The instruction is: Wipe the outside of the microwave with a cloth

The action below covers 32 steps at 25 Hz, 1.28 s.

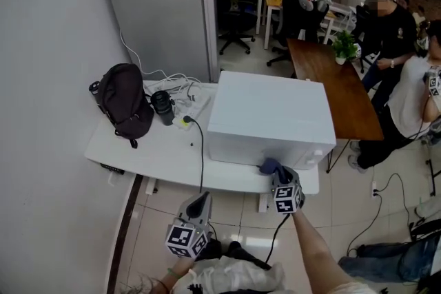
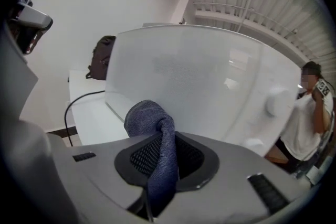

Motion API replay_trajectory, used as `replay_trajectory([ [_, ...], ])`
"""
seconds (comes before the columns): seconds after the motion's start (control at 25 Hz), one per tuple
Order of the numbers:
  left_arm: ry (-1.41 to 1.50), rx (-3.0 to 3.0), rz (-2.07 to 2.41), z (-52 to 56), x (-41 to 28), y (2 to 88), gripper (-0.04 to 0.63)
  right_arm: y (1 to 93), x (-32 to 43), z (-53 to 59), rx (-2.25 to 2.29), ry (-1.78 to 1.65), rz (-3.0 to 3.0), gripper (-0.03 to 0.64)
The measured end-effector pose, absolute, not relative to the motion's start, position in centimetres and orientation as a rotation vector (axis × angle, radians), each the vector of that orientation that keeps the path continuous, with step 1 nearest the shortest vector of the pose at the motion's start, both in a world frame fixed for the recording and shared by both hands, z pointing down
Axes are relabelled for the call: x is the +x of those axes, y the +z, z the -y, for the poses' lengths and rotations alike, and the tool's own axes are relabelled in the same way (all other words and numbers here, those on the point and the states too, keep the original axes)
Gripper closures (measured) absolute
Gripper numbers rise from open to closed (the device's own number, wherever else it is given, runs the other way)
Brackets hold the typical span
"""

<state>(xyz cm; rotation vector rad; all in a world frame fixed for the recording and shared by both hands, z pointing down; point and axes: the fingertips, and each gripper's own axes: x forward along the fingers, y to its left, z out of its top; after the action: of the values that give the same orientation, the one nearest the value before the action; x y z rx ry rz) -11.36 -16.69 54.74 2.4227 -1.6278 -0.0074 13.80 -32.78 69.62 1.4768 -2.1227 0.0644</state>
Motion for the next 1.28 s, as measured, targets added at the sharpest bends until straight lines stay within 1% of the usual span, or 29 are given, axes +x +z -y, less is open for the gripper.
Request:
replay_trajectory([
  [0.16,0.003,2.451,1.588,17.0,-10.2,54.7,0.609,69.8,24.4,31.6,1.673,0.120,1.944,0.543],
  [0.28,0.018,2.473,1.557,17.2,-9.3,54.8,0.609,69.8,30.6,30.4,1.801,0.159,1.832,0.543],
  [0.4,0.030,2.483,1.535,17.5,-8.5,55.1,0.609,69.4,33.5,29.6,1.872,0.190,1.793,0.543],
  [0.48,0.030,2.487,1.528,17.7,-8.2,55.1,0.609,67.3,33.0,29.1,1.889,0.193,1.804,0.543],
  [0.64,0.029,2.490,1.512,17.7,-7.9,55.0,0.609,61.8,28.6,27.6,1.883,0.315,2.037,0.543],
  [0.8,0.031,2.489,1.510,18.1,-8.2,55.4,0.609,49.2,20.2,27.7,1.837,0.486,2.416,0.543],
  [0.92,0.030,2.498,1.508,18.5,-8.6,55.4,0.609,40.4,13.0,29.6,1.670,0.448,2.644,0.543],
  [1.0,0.027,2.508,1.506,18.7,-9.0,55.3,0.609,36.9,8.2,31.3,1.555,0.376,2.717,0.543],
  [1.12,0.021,2.518,1.526,18.9,-10.1,54.8,0.609,35.7,1.0,34.1,1.414,0.288,2.708,0.541],
  [1.28,0.011,2.513,1.562,19.3,-11.7,54.3,0.609,39.4,-6.7,37.0,1.267,0.243,2.582,0.541],
])
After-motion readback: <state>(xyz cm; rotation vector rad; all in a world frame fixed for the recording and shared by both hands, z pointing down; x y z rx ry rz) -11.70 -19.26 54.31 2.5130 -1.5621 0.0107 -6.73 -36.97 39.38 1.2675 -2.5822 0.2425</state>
